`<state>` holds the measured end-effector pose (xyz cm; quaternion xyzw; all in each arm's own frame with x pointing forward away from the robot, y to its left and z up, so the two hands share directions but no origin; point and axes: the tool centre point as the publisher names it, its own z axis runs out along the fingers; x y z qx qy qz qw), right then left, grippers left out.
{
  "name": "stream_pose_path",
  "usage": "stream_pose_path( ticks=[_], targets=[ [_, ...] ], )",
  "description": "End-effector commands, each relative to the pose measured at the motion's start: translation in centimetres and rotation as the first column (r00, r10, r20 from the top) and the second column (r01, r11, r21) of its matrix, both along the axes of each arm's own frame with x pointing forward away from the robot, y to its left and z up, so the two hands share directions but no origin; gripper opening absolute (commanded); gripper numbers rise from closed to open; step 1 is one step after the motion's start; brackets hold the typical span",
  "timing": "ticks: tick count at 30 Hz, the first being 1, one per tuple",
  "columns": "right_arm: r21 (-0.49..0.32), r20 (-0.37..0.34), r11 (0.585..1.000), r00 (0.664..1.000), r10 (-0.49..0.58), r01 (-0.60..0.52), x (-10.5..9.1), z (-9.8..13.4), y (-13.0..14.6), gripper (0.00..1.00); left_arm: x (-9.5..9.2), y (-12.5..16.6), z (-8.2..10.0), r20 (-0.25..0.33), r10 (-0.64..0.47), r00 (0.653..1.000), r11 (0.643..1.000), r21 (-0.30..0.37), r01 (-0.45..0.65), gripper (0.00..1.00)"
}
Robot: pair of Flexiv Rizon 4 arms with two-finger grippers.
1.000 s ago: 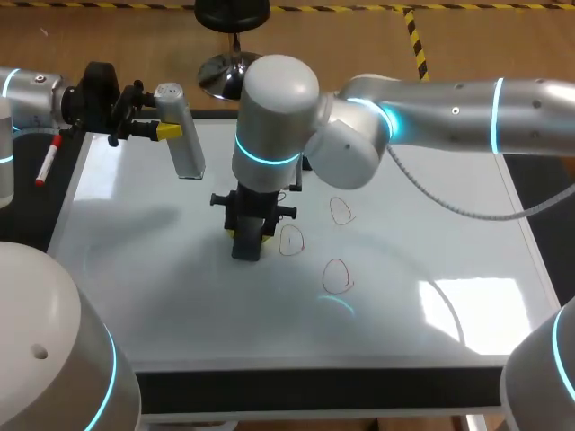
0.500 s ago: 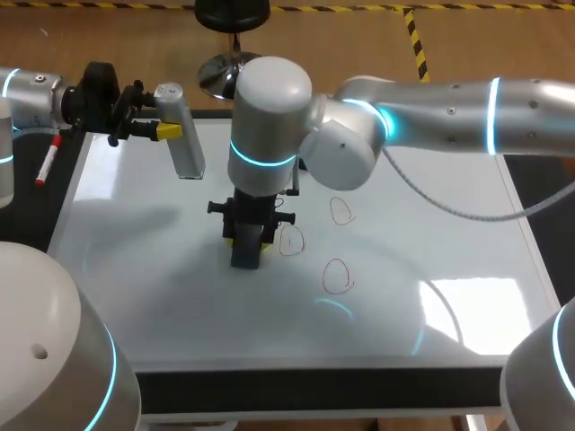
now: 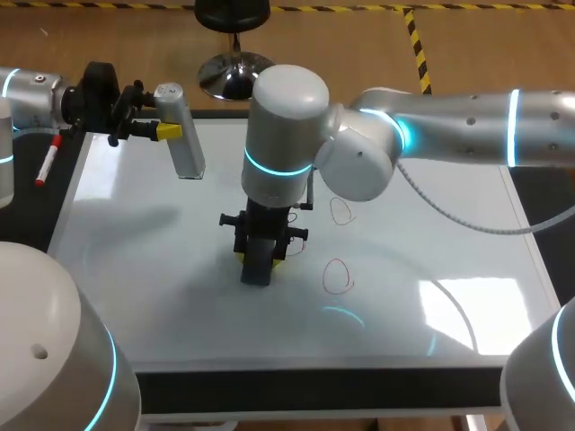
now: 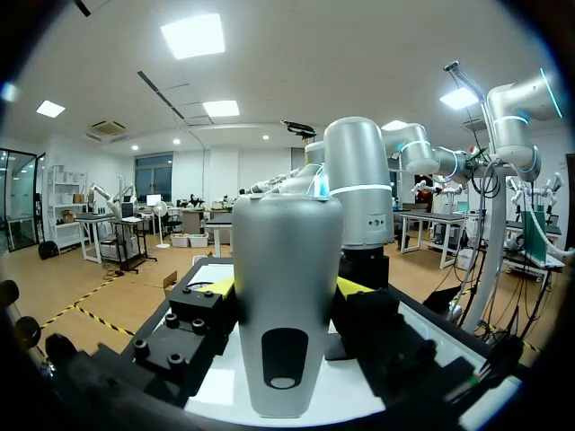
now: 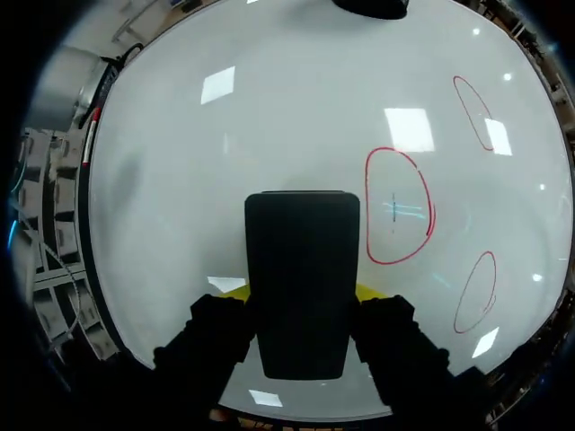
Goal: Pick up the inspection probe, press it on each red-marked spot on the whiteboard one by one, put down the probe, pick up the eraser, and wipe off all the red marks.
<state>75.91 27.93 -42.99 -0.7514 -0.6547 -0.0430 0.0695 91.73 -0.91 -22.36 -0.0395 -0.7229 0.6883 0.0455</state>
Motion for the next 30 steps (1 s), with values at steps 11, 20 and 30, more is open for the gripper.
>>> stream_pose_path(
  ticks=[11, 20, 30],
  targets=[
    [0.034, -0.039, 0.996, 0.996, -0.078, 0.079, -1.1, -1.9, -5.1, 0.0, 0.1, 0.0, 0.0, 0.001, -0.003, 1.0, 1.0, -0.001, 0.003, 0.0],
    [0.002, -0.082, 0.997, 0.993, -0.079, 0.08, -0.2, -0.7, -6.1, 0.0, 0.1, 0.0, 0.0, 0.001, -0.003, 1.0, 1.0, -0.001, 0.003, 0.0],
    [-0.062, -0.072, 0.997, 0.996, -0.045, 0.04, 1.4, 3.1, -5.1, 0.0, 0.1, 0.0, 0.0, 0.001, -0.003, 1.0, 1.0, -0.001, 0.003, 0.0]
  ],
)
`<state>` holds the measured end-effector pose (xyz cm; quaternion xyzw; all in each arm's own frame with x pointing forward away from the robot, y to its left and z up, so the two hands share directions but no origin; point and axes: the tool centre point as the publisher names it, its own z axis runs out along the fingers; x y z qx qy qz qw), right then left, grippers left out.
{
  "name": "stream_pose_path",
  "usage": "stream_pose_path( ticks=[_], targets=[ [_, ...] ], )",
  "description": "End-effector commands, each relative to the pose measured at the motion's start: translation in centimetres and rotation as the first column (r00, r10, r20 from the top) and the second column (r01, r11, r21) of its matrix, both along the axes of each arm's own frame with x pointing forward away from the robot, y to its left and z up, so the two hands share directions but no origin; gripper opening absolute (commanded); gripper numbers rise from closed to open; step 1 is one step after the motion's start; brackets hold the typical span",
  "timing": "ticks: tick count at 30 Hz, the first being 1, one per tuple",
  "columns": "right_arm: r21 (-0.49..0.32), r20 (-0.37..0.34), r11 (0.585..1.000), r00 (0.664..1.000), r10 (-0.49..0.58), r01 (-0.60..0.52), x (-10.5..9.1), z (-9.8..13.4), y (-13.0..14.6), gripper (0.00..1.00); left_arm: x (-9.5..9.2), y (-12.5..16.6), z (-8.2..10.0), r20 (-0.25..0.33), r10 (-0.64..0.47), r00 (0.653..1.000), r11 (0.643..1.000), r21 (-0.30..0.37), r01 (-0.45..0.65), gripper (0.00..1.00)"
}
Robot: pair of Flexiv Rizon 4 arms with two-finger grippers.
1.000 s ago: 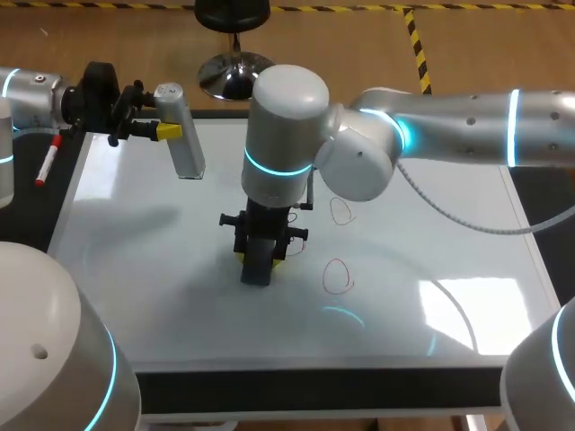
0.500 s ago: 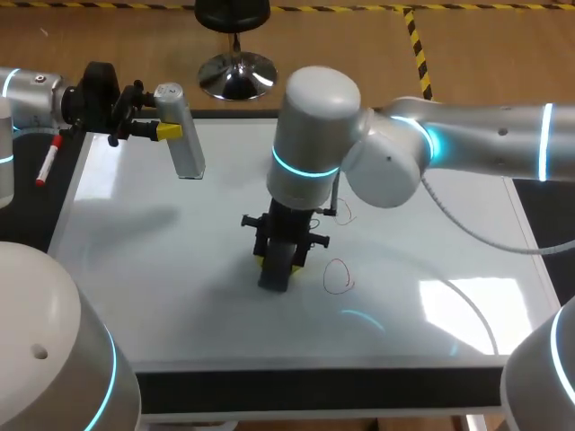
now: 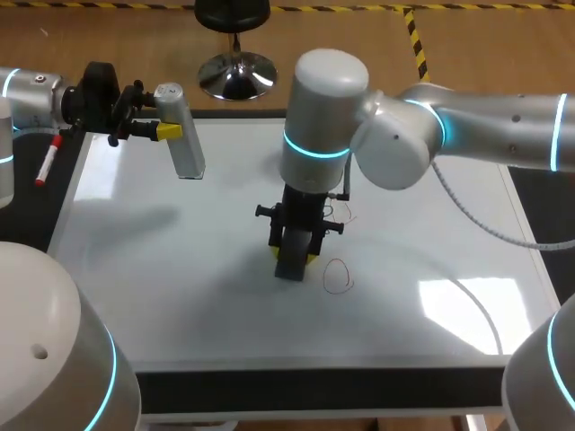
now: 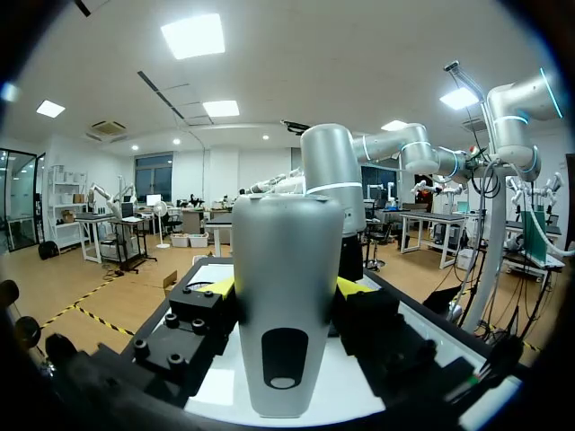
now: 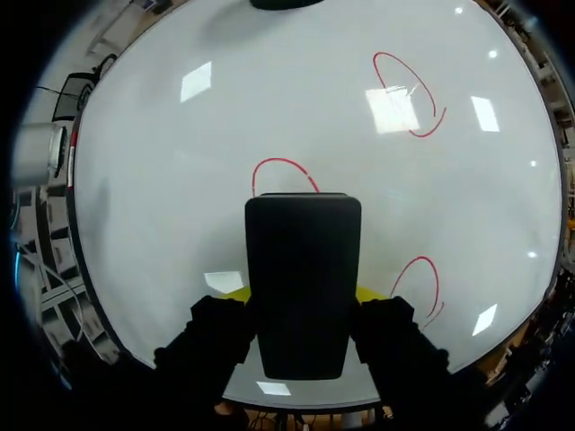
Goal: Pick up the inspection probe, press it on each red-marked spot on the whiteboard one by one, put down the probe, pick up the eraser, and wipe off all the red marks.
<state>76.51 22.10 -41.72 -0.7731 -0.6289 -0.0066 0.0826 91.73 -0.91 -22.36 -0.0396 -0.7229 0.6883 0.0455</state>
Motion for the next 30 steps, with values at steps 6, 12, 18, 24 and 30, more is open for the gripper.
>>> stream_pose_path(
  ticks=[6, 12, 18, 24, 30],
  targets=[
    [-0.06, 0.002, 0.995, 0.997, 0.081, -0.081, 2.8, 2.8, 2.4, 0.0, 0.1, 0.1, 0.0, 0.001, -0.003, 1.0, 1.0, -0.001, 0.003, 0.0],
    [-0.053, 0.006, 0.993, 0.994, 0.108, -0.107, 4.2, 2.0, 3.0, 0.0, 0.1, 0.1, 0.0, 0.001, -0.003, 1.0, 1.0, -0.001, 0.003, 0.0],
    [-0.03, 0.014, 0.993, 0.993, 0.116, -0.115, 4.8, 0.8, 3.4, 0.0, 0.1, 0.1, 0.0, 0.001, -0.003, 1.0, 1.0, -0.001, 0.003, 0.0],
    [-0.013, 0.015, 0.991, 0.991, 0.133, -0.133, 5.1, -0.3, 3.9, 0.0, 0.1, 0.1, 0.0, 0.001, -0.003, 1.0, 1.0, -0.001, 0.003, 0.0],
    [0.007, 0.002, 0.991, 0.991, 0.134, -0.134, 5.1, -1.5, 3.7, 0.0, 0.1, 0.1, 0.0, 0.001, -0.003, 1.0, 1.0, -0.001, 0.003, 0.0]
  ],
)
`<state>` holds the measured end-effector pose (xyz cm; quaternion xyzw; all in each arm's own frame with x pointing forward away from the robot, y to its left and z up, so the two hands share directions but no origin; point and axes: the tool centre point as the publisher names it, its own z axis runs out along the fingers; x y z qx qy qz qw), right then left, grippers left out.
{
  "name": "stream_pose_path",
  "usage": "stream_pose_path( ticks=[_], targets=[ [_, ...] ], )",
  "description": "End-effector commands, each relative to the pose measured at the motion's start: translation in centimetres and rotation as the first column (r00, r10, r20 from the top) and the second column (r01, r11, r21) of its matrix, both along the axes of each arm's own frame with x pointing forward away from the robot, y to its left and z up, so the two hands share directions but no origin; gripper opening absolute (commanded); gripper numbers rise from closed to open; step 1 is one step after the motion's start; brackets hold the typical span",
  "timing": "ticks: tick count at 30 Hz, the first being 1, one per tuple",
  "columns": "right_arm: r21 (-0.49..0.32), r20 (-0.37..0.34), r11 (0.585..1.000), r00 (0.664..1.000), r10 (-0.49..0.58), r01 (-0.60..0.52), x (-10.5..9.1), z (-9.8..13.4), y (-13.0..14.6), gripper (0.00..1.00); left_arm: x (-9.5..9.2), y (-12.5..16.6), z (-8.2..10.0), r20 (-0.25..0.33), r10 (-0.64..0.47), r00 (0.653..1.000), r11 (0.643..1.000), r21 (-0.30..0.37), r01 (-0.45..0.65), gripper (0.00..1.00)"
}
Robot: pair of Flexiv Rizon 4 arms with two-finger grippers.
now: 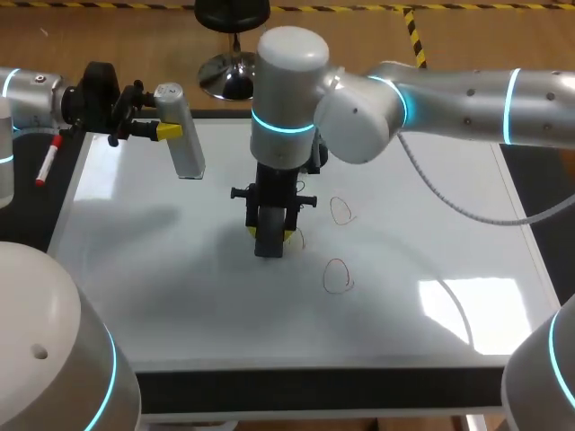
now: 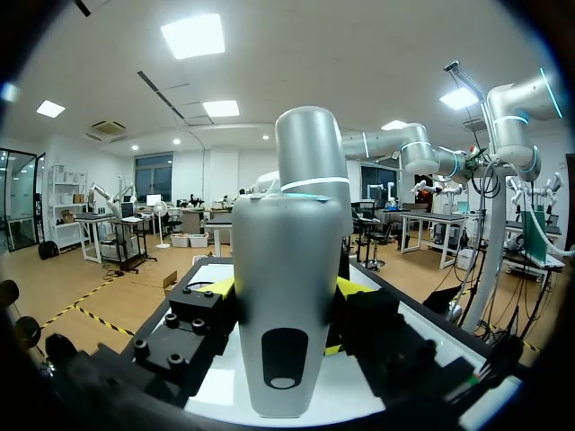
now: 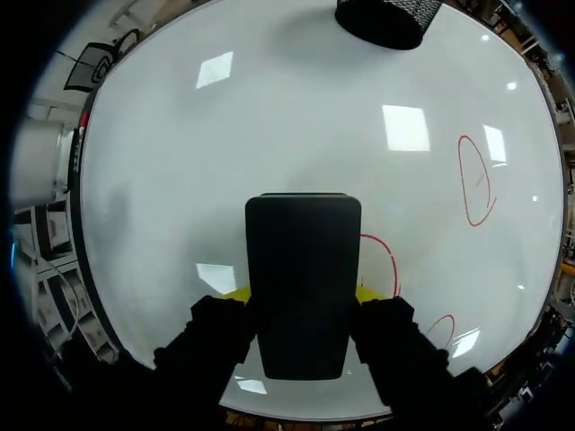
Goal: Pick up the inspection probe, press it on each red-marked spot on the whiteboard one by one, put down the probe, pick up the eraser, and wipe off all the red marks.
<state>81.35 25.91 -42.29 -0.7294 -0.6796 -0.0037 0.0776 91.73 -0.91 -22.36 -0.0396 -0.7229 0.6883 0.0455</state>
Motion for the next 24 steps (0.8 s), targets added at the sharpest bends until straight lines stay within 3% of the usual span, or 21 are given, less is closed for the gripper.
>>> stream_pose_path(
  ticks=[1, 24],
  targets=[
    [0.014, -0.013, 1.0, 1.0, -0.002, 0.002, 0.2, -1.0, -0.2, 0.0, 0.1, 0.1, 0.0, 0.001, -0.003, 1.0, 1.0, -0.001, 0.003, 0.0],
    [0.013, -0.023, 0.999, 0.999, -0.033, 0.033, -2.6, -1.9, -1.7, 0.0, 0.1, 0.1, 0.0, 0.001, -0.003, 1.0, 1.0, -0.001, 0.003, 0.0]
  ],
)
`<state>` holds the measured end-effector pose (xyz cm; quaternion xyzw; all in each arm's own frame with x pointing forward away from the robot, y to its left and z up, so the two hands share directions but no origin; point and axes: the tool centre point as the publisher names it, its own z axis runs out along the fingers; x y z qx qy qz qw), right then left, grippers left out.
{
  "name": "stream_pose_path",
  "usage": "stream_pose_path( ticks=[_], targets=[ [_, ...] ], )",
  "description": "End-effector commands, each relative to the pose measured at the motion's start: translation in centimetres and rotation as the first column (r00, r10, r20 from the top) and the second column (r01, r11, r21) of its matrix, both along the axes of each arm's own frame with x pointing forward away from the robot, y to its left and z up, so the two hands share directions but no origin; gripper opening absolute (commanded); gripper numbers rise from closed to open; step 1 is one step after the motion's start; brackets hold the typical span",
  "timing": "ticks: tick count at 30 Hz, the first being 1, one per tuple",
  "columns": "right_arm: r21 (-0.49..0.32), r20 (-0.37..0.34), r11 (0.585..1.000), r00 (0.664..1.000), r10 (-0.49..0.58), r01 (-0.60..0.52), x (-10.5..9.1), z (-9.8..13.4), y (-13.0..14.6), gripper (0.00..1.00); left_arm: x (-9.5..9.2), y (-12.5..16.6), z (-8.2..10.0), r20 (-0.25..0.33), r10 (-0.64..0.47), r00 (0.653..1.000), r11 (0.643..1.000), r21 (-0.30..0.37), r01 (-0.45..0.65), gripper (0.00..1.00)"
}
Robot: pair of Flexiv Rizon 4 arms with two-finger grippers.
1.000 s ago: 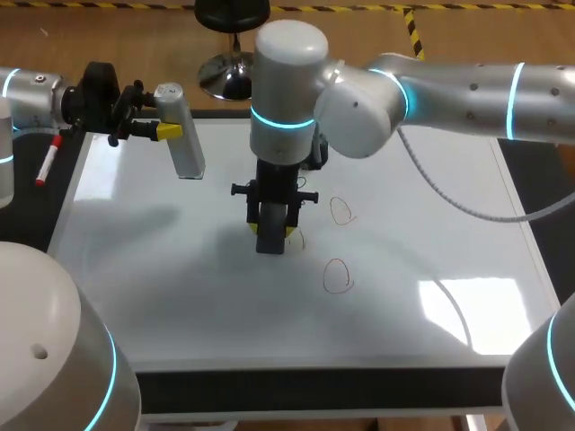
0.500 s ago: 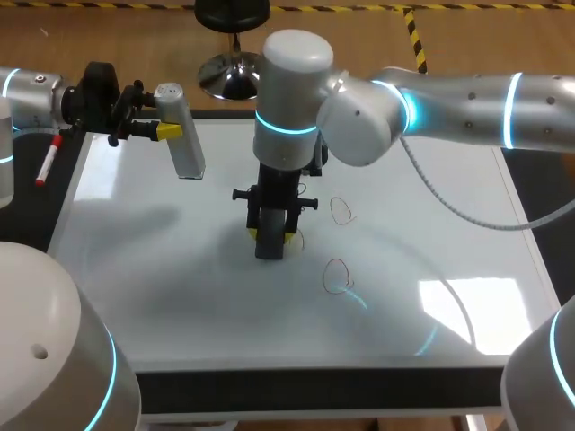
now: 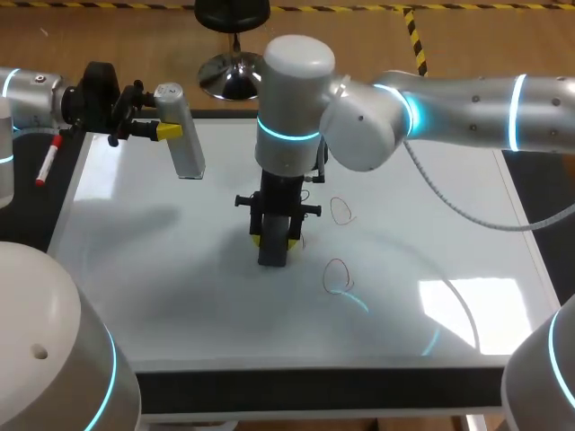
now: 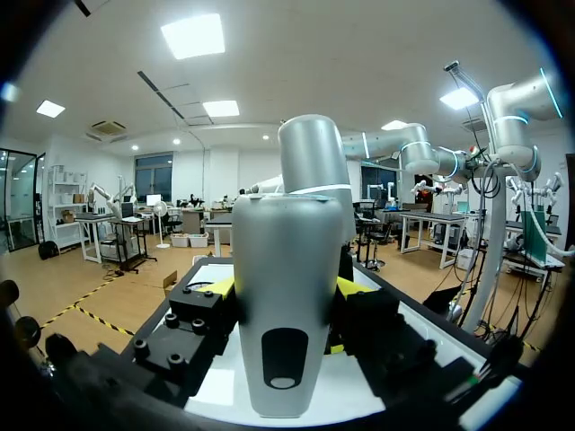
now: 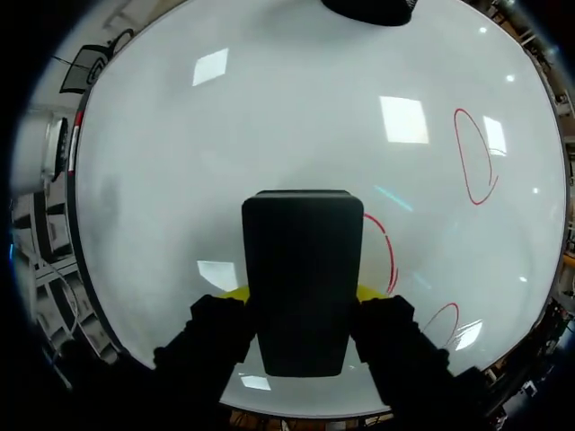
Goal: Pick up the inspection probe, press it on each red-marked spot on the whiteboard one by one, put down the probe, pick up the eraser, and wipe off all the red marks.
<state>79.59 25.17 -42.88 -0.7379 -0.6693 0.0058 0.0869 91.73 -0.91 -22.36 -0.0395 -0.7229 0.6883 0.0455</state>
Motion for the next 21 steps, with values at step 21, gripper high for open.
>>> stream_pose_path(
  ticks=[21],
  targets=[
    [0.044, -0.037, 0.995, 0.995, -0.091, 0.093, -3.1, -2.4, -3.9, 0.0, 0.1, 0.0, 0.0, 0.001, -0.003, 1.0, 1.0, -0.001, 0.003, 0.0]
  ],
)
